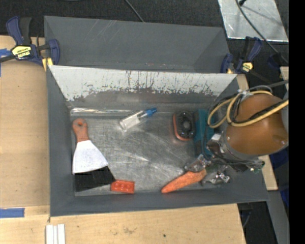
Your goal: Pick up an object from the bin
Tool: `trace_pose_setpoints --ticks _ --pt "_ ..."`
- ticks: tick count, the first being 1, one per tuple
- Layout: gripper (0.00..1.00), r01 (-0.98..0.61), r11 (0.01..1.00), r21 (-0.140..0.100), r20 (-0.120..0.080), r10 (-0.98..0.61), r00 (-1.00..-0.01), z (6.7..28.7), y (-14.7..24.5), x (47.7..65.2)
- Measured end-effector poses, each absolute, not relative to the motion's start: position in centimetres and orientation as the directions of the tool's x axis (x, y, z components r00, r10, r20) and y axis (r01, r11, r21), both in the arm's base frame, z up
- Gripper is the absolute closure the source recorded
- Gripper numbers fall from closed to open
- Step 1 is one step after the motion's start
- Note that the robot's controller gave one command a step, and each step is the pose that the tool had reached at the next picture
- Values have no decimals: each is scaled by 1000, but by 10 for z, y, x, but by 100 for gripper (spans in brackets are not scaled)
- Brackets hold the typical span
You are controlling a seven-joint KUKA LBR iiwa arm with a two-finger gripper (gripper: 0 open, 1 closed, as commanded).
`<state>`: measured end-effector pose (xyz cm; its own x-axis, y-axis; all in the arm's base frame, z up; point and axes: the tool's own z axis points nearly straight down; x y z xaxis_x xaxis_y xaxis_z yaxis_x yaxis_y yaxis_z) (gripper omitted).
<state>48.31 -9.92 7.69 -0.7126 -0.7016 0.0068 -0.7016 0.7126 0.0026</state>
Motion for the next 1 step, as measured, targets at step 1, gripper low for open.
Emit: trace_pose_setpoints --ticks 1 --pt "100 -701 713 0 2 -701 -713 82 -99 484"
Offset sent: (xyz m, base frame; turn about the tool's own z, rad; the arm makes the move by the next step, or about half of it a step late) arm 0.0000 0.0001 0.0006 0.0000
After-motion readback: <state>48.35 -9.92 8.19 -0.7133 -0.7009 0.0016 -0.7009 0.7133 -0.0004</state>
